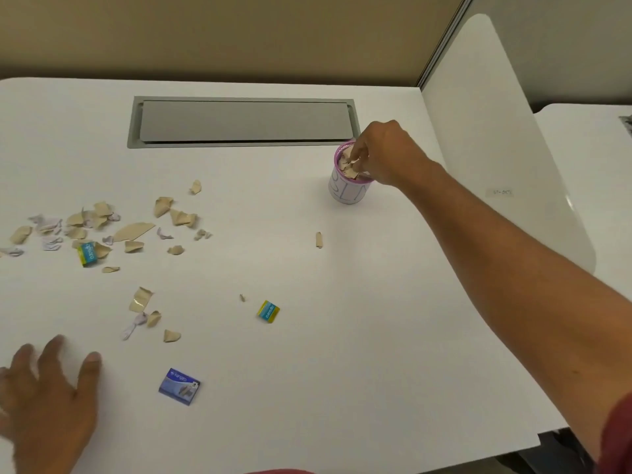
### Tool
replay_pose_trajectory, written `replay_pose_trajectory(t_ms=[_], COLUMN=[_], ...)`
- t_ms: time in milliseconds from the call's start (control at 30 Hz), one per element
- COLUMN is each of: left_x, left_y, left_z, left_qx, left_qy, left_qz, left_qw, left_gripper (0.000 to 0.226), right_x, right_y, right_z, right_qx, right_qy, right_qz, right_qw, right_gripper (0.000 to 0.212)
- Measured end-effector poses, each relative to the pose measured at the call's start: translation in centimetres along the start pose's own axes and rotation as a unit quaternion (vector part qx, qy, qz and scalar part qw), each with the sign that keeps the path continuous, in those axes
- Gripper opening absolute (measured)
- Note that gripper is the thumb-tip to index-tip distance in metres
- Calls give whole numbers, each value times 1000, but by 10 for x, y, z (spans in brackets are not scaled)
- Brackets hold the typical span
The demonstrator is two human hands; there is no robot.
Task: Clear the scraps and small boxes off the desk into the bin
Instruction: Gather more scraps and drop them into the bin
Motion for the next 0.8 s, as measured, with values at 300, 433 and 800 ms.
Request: replay_pose_trajectory(t_ms=[300,433,800], left_x=[18,14,23], left_y=[11,17,8], left_z=[14,15,11], left_qx=[31,4,8], left_qy=[-29,-40,-19], left_qz=[-63,-62,-83], left_qw=[997,997,996], left_gripper=[85,84,82], right_x=[36,32,28], right_y=[-12,-18,3], right_z=[-14,-12,-20], right_qx=[0,-72,21], right_qy=[-63,-31,7], right_qz=[99,119,163], right_qw=[993,990,986], right_gripper=[50,29,32])
Point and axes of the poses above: each hand's wrist, its own z-axis away from the middle knuckle, its own x-axis out of the palm, y = z × x, the point moved 4 cm from there along -z, towards the middle knuckle, and after that the axes turned 8 degrees about x, right-handed, at the moved point
